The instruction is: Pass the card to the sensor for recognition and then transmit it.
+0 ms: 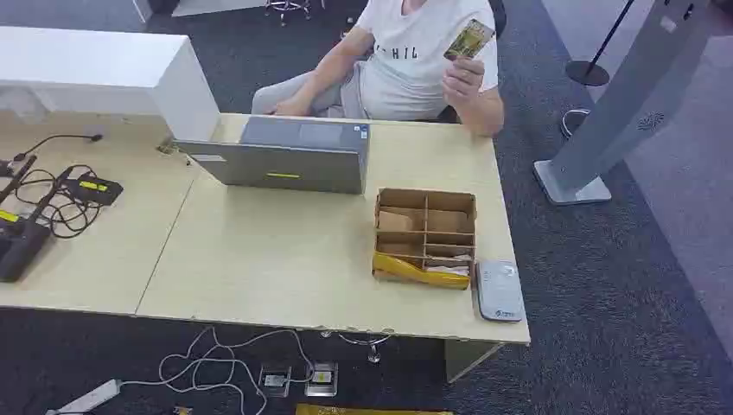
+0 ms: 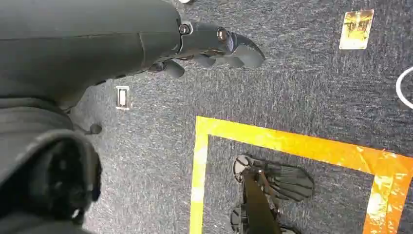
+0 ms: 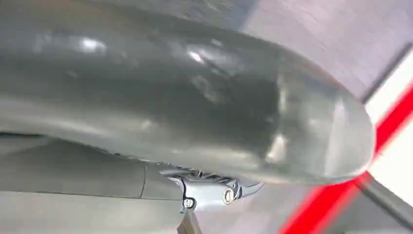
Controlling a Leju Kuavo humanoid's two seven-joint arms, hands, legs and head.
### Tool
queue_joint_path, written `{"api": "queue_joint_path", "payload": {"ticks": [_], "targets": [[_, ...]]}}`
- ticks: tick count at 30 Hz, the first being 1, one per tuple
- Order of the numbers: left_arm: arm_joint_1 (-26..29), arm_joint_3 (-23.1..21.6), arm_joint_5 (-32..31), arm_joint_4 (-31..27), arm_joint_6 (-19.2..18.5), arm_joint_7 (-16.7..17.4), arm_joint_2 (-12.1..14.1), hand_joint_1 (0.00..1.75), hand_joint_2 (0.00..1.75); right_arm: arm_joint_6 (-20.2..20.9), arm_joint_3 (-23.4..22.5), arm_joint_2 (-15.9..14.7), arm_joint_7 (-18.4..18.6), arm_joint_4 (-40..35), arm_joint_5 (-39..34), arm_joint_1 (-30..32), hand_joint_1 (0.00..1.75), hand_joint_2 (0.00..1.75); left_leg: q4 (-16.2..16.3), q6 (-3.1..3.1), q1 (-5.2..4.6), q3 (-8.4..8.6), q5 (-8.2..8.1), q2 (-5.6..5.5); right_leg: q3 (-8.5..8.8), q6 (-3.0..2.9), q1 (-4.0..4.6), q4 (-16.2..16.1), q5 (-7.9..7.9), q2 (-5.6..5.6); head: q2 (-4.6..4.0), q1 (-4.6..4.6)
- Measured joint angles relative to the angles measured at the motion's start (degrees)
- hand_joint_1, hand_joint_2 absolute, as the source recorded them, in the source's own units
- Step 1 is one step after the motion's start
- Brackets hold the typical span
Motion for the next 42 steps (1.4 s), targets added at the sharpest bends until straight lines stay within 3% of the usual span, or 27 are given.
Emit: {"api": "queue_joint_path", "payload": {"ticks": [3, 7, 14, 19, 21, 23, 28, 31, 35, 39, 42], "targets": [[0.0, -0.1, -0.2, 0.0, -0.4, 0.2, 0.0, 0.0, 0.0, -0.6, -0.8, -3.4, -0.4, 0.0, 0.0, -1.6, 0.0, 0.0, 0.0, 0.0, 0.02, -0.02, 0.0, -0.01, 0.0, 0.0, 0.02, 0.0, 0.0, -0.01, 0.0, -0.02], [0.0, -0.5, -0.3, 0.0, -0.7, 0.2, 0.0, 0.0, 0.0, 0.5, -1.7, -7.5, -4.3, -0.1, 1.2, -6.0, 0.0, 0.0, 0.0, 0.02, -0.06, -0.03, -0.01, 0.01, -0.06, 0.0, -0.06, 0.1, 0.0, 0.0, 0.0, -0.02], [-0.2, -1.4, -0.3, 0.2, -1.5, 0.1, 0.3, 0.0, 0.0, 1.8, -1.8, -15.9, -4.4, -0.8, 18.8, -22.3, 0.0, 0.0, 0.0, 0.11, -0.06, -0.12, 0.05, -0.17, -0.06, 0.01, -0.06, 0.1, -0.01, -0.23, 0.0, 0.0], [-0.2, -1.4, -0.3, 0.2, -1.5, 0.0, 0.3, 0.0, 0.0, 2.7, -1.8, -18.2, -4.4, -1.2, 21.8, -28.7, 0.0, 0.0, 0.0, 0.14, -0.05, -0.17, 0.07, -0.28, -0.05, 0.03, -0.04, 0.1, -0.02, -0.33, 0.0, 0.0], [-0.2, -1.4, -0.3, 0.2, -1.6, 0.0, 0.3, 0.0, 0.0, 3.0, -1.8, -18.5, -5.3, -1.2, 22.3, -30.0, 0.0, 0.0, 0.0, 0.14, -0.06, -0.17, 0.06, -0.26, -0.06, 0.03, -0.05, 0.1, -0.02, -0.29, 0.0, -0.02], [-0.2, -1.6, -0.3, 0.2, -1.7, 0.0, 0.3, 0.0, 0.0, 4.5, -1.8, -19.0, -6.5, -1.8, 27.3, -33.2, 0.0, 0.0, 0.0, 0.18, -0.11, -0.28, 0.03, -0.24, -0.07, 0.03, -0.1, 0.1, -0.02, -0.27, 0.0, -0.02], [-0.7, -2.7, -0.3, 0.2, -2.2, 0.1, 0.3, 0.0, 0.0, 12.8, -1.8, -18.3, -3.2, -6.0, 60.7, -54.3, 0.0, 0.0, 0.0, 0.26, -0.09, -0.3, 0.03, -0.01, -0.08, 0.07, -0.08, 0.2, 0.0, -0.14, 0.0, -0.09], [-0.7, -3.3, -0.4, 0.2, -2.6, 0.2, 0.2, 0.0, 0.0, 16.3, -1.8, -15.8, -2.8, -9.0, 70.3, -64.9, 0.0, 0.0, 0.0, 0.29, -0.06, -0.3, 0.14, -0.12, -0.08, 0.07, -0.05, 0.2, 0.02, -0.2, 0.0, -0.07], [-0.8, -4.0, -0.4, 0.2, -2.6, 0.1, 0.2, 0.0, 0.0, 17.7, -1.7, -12.4, -0.8, -13.3, 74.0, -73.9, 0.0, 0.0, 0.0, 0.3, -0.03, -0.22, 0.26, -0.35, -0.1, 0.09, -0.02, 0.2, 0.03, -0.41, 0.0, -0.02], [-0.8, -4.6, -0.6, 0.2, -3.2, 0.0, 0.3, 0.0, 0.0, 19.9, -1.6, -9.9, -2.2, -16.2, 75.6, -77.7, 0.0, 0.0, 0.0, 0.29, -0.05, -0.28, 0.24, -0.32, -0.14, 0.09, -0.03, 0.2, 0.03, -0.36, 0.0, -0.02], [-0.8, -5.4, -0.9, 0.2, -3.5, -0.2, 0.6, 0.0, 0.0, 21.5, -1.5, -7.8, -0.1, -20.3, 79.1, -80.1, 0.0, 0.0, 0.0, 0.28, -0.07, -0.27, 0.23, -0.19, -0.19, 0.09, -0.05, 0.2, 0.03, -0.17, 0.0, -0.07]]}}
